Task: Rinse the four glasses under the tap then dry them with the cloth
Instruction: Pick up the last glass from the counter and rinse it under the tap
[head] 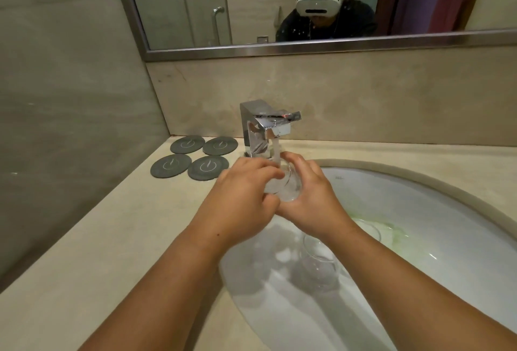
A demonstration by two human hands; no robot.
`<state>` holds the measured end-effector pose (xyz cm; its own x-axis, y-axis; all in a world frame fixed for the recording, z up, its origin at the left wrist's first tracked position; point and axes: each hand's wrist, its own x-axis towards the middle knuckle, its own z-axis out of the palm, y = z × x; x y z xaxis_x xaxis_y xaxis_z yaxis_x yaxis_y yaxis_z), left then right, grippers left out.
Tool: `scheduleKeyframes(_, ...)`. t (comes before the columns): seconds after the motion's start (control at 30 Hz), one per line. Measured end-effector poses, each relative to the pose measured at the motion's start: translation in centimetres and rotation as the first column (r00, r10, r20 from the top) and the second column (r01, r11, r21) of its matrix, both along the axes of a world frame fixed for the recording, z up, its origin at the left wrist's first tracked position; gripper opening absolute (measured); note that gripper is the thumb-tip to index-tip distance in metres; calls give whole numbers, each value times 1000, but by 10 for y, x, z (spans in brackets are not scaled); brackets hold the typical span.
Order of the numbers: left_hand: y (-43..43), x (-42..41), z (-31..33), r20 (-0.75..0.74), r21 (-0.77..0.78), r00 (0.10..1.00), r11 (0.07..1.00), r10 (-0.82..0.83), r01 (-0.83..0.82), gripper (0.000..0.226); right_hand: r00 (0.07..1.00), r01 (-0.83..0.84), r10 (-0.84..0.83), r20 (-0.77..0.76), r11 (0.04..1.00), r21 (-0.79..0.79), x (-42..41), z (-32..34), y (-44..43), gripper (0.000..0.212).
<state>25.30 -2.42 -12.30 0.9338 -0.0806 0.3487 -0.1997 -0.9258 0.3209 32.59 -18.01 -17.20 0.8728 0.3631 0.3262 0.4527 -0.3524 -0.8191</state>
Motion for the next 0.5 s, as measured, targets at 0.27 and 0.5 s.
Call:
scheduleKeyframes(0.27,13,11,-11,70,-121,994,990,87,-78,24,996,68,-71,46,995,67,4,1,-1,82)
scheduleKeyframes(0.5,3,14,-10,-26,20,999,1000,-19,19,46,993,55,-57,104,998,26,7,-3,5,90)
